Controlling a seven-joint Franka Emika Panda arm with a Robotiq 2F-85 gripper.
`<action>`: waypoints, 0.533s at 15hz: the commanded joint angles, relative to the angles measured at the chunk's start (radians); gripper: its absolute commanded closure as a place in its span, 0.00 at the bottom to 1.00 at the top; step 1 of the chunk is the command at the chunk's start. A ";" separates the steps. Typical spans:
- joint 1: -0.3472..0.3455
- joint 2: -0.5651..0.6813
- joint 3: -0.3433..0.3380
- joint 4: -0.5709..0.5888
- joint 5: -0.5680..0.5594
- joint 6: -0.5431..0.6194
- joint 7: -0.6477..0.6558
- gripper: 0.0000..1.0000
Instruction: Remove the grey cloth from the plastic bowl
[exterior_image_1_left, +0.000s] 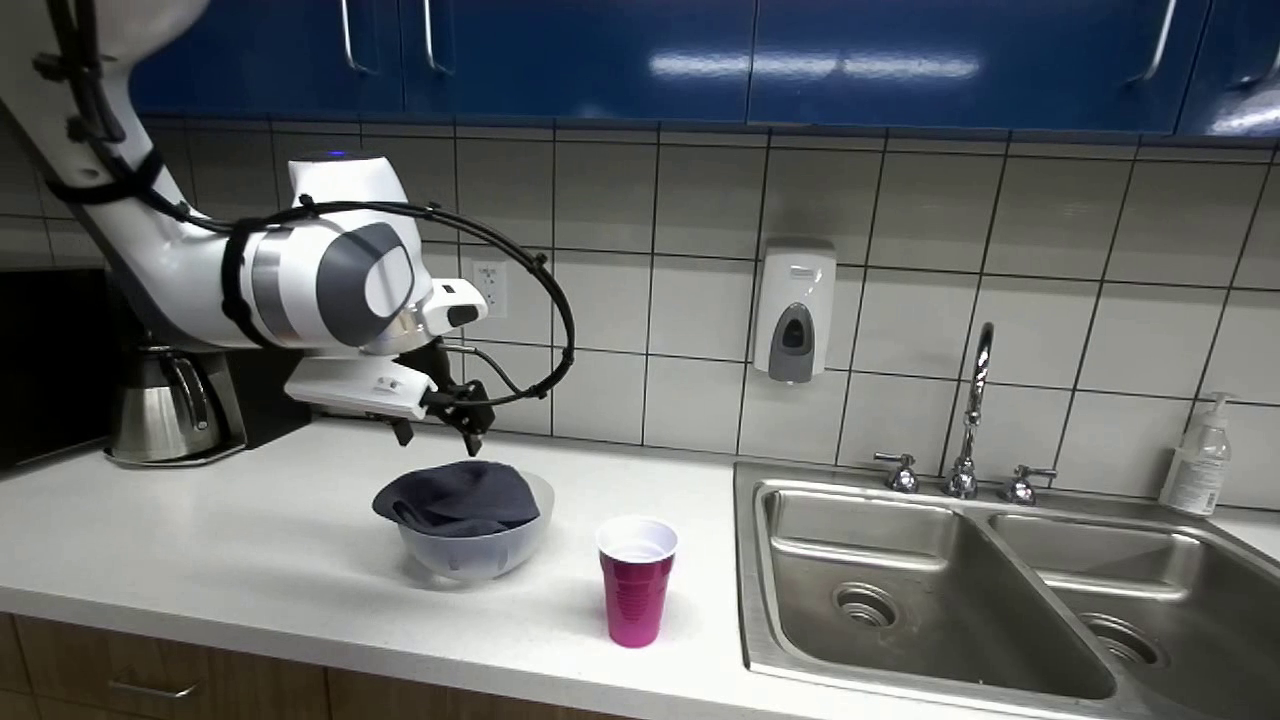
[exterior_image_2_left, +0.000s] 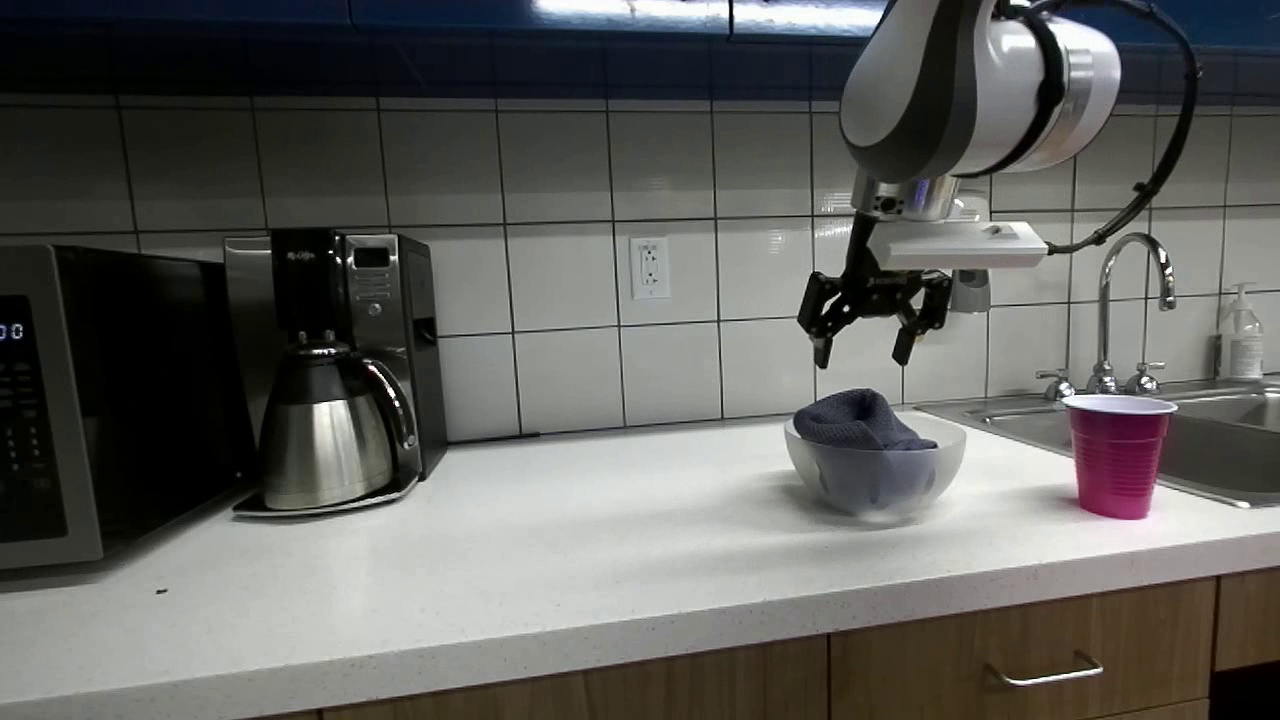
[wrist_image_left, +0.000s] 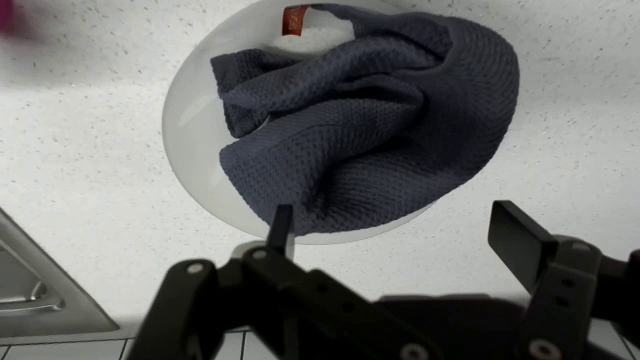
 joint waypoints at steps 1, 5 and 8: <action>-0.024 0.092 -0.009 0.062 -0.046 0.058 0.019 0.00; -0.016 0.172 -0.034 0.104 -0.051 0.085 0.019 0.00; -0.010 0.224 -0.049 0.131 -0.039 0.090 0.012 0.00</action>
